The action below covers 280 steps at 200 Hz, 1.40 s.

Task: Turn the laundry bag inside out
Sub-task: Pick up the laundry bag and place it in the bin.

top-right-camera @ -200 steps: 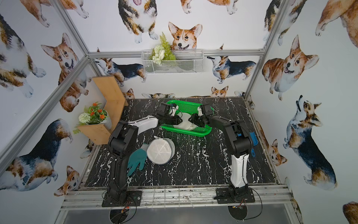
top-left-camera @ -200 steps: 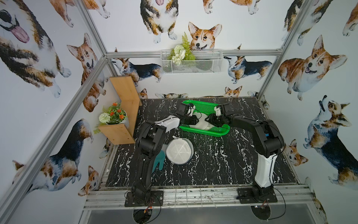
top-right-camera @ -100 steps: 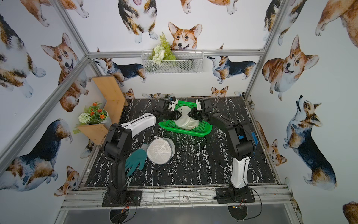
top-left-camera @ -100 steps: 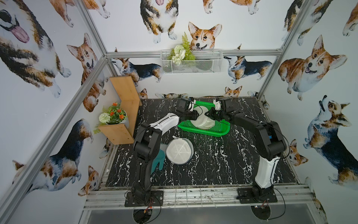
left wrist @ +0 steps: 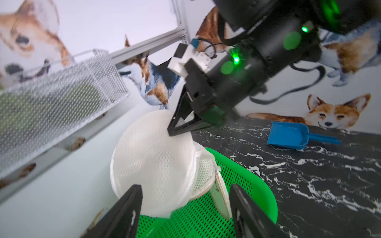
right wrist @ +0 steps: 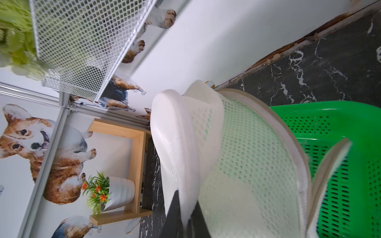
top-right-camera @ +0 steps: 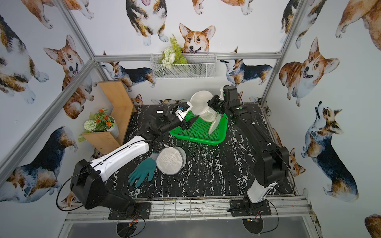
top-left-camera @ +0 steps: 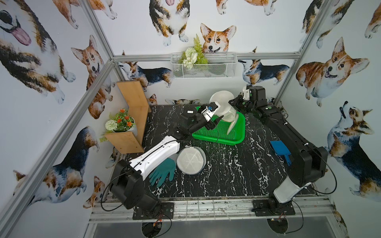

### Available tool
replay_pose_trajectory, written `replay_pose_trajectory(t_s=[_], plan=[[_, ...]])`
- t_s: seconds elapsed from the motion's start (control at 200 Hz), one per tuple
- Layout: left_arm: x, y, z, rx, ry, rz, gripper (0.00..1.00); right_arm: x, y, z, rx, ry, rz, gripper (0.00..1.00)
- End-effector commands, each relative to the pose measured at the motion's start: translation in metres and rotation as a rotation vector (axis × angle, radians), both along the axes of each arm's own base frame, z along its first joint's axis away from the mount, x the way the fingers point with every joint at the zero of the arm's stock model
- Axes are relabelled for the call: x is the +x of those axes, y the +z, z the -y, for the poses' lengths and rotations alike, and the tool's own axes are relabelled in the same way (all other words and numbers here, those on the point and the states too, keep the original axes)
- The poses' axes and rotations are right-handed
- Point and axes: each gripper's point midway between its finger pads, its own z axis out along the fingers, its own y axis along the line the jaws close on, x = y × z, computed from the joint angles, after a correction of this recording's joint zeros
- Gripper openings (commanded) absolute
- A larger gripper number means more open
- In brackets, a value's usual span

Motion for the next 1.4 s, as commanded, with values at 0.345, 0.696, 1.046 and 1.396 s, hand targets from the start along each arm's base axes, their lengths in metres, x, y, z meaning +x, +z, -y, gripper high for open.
replay_pose_trajectory(t_s=[0.345, 0.696, 1.046, 1.396], plan=[[-0.024, 0.007, 0.025, 0.348, -0.124, 0.34, 0.83, -0.067, 0.059, 0.003, 0.113, 0.039, -0.012, 0.0], [-0.019, 0.019, 0.019, 0.461, -0.075, 0.491, 0.63, -0.095, 0.077, 0.001, 0.122, 0.124, -0.025, 0.0], [-0.018, 0.029, 0.021, 0.524, -0.001, 0.624, 0.31, -0.103, 0.08, -0.006, 0.109, 0.195, -0.048, 0.0], [-0.039, 0.039, 0.025, 0.437, -0.077, 0.454, 0.0, -0.093, 0.1, 0.002, 0.052, 0.169, 0.065, 0.22]])
